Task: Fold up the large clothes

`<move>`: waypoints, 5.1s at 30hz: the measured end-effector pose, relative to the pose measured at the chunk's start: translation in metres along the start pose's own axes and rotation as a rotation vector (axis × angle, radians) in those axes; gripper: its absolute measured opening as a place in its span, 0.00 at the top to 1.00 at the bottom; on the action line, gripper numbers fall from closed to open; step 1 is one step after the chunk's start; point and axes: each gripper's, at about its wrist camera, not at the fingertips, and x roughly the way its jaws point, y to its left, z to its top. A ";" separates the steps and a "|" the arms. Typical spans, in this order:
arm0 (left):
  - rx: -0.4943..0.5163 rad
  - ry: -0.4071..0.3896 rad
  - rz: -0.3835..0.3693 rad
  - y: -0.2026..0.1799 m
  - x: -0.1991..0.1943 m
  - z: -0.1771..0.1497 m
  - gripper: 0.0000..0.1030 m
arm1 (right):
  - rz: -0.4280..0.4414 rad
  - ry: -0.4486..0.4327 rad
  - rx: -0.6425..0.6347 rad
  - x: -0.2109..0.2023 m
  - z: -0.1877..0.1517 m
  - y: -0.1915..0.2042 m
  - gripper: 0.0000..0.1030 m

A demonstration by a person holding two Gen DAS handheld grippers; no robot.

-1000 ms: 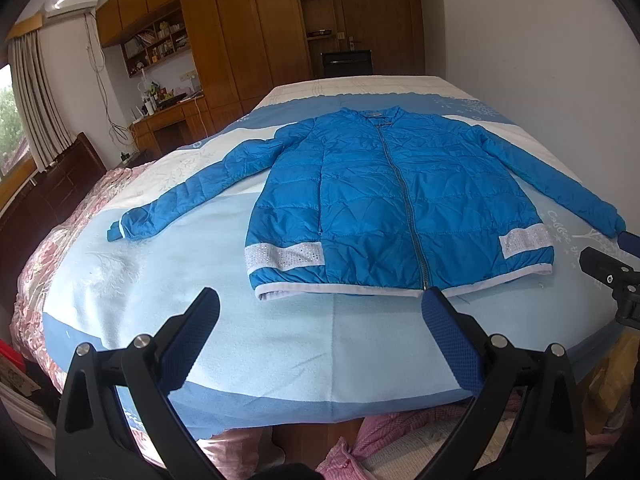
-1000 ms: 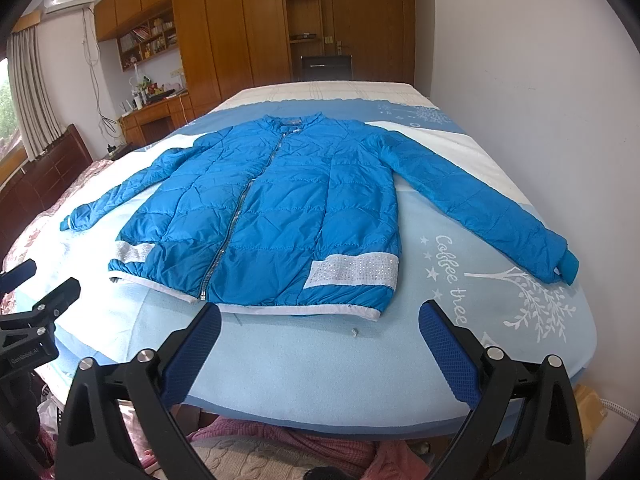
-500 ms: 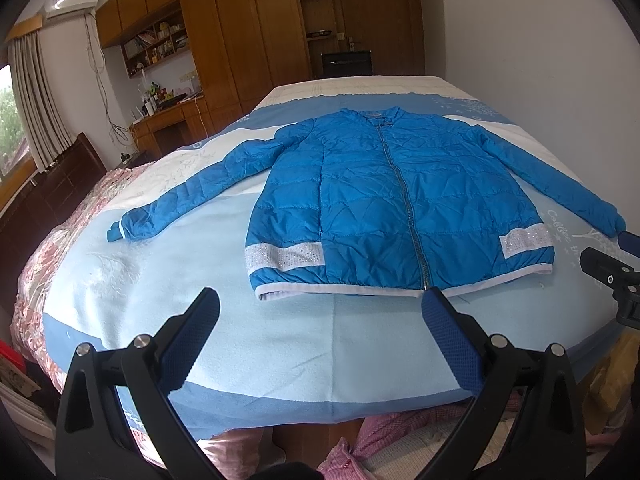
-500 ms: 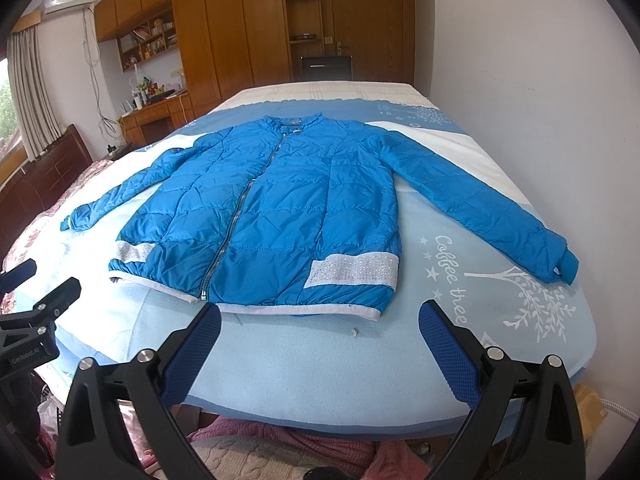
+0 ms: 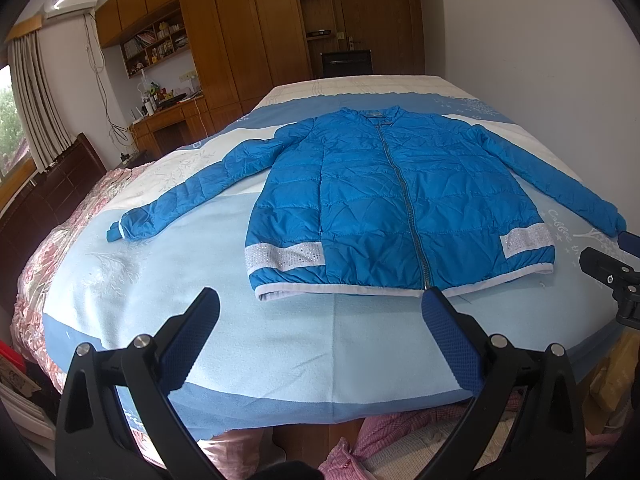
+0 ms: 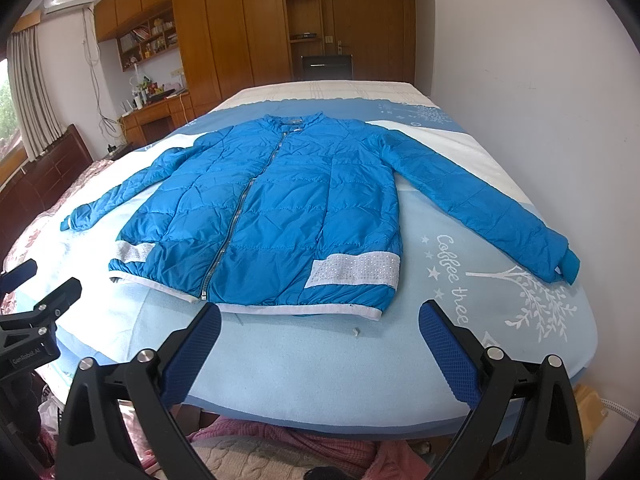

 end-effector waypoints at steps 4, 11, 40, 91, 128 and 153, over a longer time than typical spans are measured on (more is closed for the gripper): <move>-0.001 -0.001 0.000 0.000 0.000 0.000 0.03 | -0.001 -0.002 -0.001 0.000 0.000 0.000 0.04; 0.003 0.007 -0.004 0.001 0.004 0.000 0.03 | 0.004 -0.008 0.002 0.000 0.001 -0.001 0.04; 0.165 0.271 -0.496 -0.216 0.243 0.218 0.04 | -0.248 0.168 0.709 0.089 0.027 -0.343 0.04; 0.043 0.373 -0.591 -0.155 0.342 0.238 0.15 | 0.604 0.269 0.292 0.314 0.259 -0.144 0.50; -0.274 0.100 -0.379 -0.036 0.342 0.284 0.92 | 0.377 0.232 0.444 0.310 0.227 -0.247 0.49; -0.360 0.211 -0.161 0.053 0.380 0.258 0.54 | 0.187 0.306 0.180 0.328 0.267 -0.153 0.51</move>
